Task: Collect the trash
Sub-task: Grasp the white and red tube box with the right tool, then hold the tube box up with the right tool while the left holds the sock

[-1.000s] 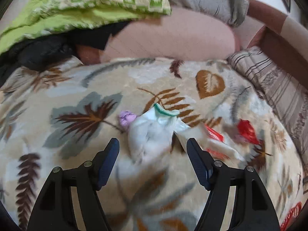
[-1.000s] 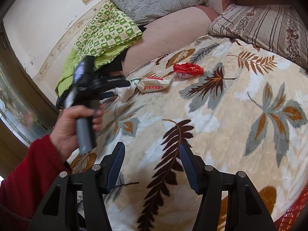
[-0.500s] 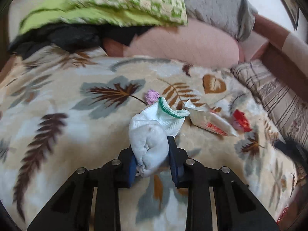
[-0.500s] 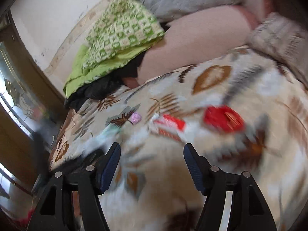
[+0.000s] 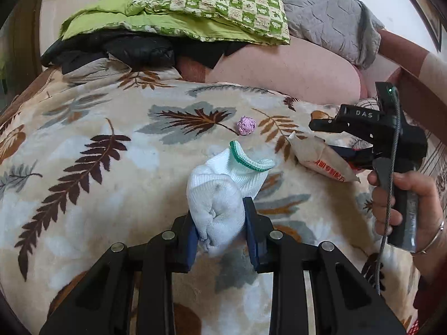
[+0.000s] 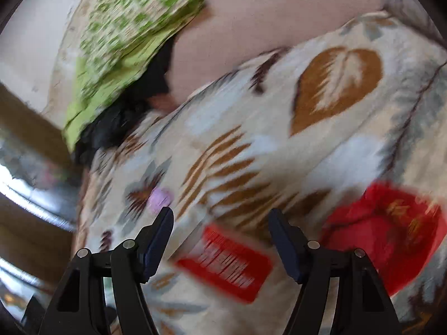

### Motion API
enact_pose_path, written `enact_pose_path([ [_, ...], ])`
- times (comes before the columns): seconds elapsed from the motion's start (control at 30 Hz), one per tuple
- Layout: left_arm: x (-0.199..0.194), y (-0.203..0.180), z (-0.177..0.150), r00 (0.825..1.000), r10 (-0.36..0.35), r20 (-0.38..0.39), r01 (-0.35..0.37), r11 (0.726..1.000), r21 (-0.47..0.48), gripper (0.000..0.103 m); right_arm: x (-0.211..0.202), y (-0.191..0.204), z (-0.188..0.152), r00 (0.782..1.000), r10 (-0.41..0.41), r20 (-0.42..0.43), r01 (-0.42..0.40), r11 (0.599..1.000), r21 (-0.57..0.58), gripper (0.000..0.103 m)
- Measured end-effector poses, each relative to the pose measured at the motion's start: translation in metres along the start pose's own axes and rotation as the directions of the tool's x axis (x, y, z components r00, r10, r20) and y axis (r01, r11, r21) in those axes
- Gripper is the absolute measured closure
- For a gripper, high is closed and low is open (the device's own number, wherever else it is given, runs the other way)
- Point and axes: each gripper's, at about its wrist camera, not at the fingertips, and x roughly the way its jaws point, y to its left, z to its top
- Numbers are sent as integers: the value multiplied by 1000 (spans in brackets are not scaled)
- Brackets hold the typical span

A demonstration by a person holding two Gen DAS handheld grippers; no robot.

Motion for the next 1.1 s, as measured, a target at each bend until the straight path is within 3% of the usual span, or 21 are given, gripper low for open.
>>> enact_pose_path([
  [0.13,0,9,4,1000,-7,7,7,1000,-28,75,1,13,-32,987,115,-116,-117,993,-10,25],
  [0.23,0,17,6,1000,-1,12,1,999,-53,75,-4,32,-55,989,69,-134,-85,990,-116,23],
  [0.3,1,21,6,1000,9,13,-8,998,-64,75,-4,39,-65,994,-62,-87,45,983,-178,24],
  [0.33,1,21,6,1000,8,11,-7,998,-65,75,-2,40,-68,994,-75,-85,58,980,-189,28],
  [0.37,2,22,6,1000,6,8,-6,998,-63,75,1,40,-71,993,-83,-84,65,979,-194,49],
  [0.4,1,21,5,1000,8,11,-8,998,-61,75,2,37,-72,992,-94,-83,78,979,-186,59],
  [0.5,1,20,5,1000,6,20,-5,999,-47,75,-12,37,-81,998,-65,-20,62,988,-138,59],
  [0.6,-7,16,3,999,5,43,-4,1000,-27,75,-40,51,-101,994,-91,59,99,983,-154,59],
  [0.83,-50,-5,-8,995,-45,91,39,997,65,75,-127,98,-198,970,-123,209,167,964,-208,59],
  [1.0,-93,-6,-33,991,-83,101,70,990,122,75,-178,122,-272,964,-74,255,143,954,-264,59],
  [1.1,-120,-9,-48,988,-97,117,78,984,159,75,-199,127,-299,959,-70,276,148,950,-274,59],
])
